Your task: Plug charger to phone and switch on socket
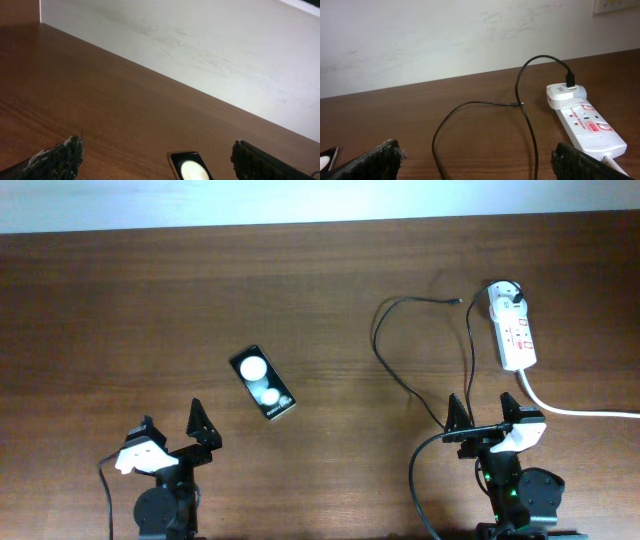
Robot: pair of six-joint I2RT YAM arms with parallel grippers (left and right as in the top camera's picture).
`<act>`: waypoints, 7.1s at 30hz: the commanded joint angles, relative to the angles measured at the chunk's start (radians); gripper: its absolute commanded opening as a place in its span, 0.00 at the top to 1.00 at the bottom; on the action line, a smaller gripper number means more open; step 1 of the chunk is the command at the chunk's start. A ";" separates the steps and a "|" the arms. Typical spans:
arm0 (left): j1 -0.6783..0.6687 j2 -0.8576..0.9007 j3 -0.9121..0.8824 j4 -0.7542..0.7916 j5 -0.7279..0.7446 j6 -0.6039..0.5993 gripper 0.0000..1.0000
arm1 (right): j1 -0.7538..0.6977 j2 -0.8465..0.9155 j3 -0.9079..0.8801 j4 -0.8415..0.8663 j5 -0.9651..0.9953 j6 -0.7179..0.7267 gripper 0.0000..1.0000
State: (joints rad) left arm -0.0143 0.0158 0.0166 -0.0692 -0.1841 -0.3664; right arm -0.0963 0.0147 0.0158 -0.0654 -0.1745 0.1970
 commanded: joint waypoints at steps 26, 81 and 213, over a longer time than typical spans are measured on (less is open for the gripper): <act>0.004 -0.002 -0.006 0.002 0.004 -0.006 0.01 | 0.011 -0.002 -0.010 0.003 0.010 -0.010 0.01; -0.004 1.224 1.271 -1.097 0.532 0.024 0.01 | 0.011 -0.002 -0.010 0.003 0.009 -0.010 0.01; -0.105 1.225 1.353 -1.276 0.422 -0.380 0.29 | 0.011 -0.002 -0.010 0.006 -0.067 0.145 0.01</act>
State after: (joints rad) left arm -0.1226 1.2499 1.3560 -1.3434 0.1730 -0.7593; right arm -0.0944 0.0177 0.0147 -0.0624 -0.1841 0.2237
